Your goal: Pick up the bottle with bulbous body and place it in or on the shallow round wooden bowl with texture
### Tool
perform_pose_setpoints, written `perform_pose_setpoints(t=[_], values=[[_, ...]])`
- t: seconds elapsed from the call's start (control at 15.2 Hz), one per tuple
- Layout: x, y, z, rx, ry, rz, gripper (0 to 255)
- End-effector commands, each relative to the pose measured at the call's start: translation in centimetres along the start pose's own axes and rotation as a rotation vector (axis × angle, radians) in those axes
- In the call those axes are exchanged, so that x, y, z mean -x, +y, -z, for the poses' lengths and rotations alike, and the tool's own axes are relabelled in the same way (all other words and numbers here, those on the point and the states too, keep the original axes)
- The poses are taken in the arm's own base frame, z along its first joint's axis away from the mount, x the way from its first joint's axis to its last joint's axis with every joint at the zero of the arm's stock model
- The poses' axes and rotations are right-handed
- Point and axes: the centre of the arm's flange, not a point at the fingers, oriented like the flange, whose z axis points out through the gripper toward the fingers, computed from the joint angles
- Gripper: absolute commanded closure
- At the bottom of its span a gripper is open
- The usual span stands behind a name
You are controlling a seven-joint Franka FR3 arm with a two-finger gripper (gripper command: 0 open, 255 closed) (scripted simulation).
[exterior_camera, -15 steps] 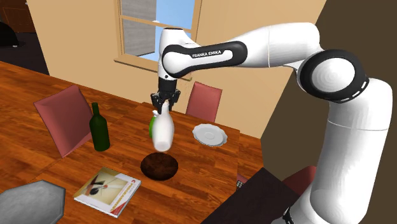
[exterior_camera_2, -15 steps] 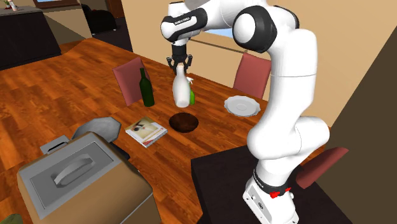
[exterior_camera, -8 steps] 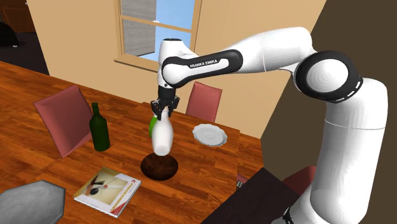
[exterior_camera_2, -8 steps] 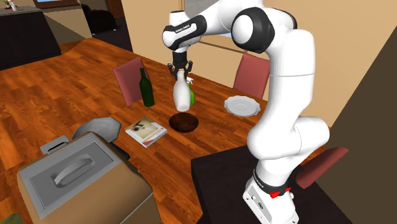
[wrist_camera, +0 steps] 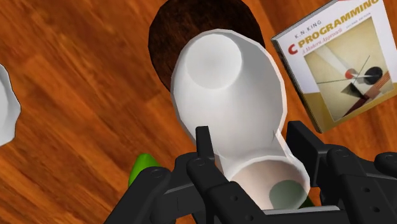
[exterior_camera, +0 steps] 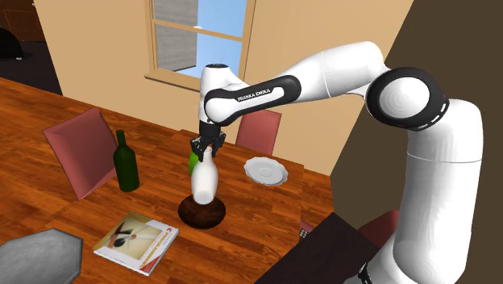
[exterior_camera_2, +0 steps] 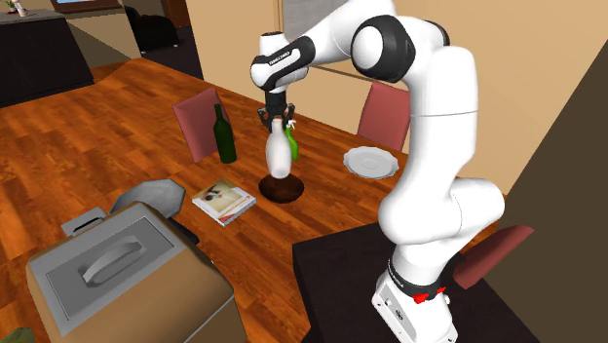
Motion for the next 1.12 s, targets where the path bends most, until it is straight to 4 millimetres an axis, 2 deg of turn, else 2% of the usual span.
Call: perform_pose_setpoints(t=[0.0,0.86,1.06], values=[[0.0,0.1,-1.0,0.0,0.001,0.0,255],[0.4,0.1,-7.9,0.0,0.001,0.0,255],[0.4,0.1,-8.1,0.0,0.001,0.0,255]])
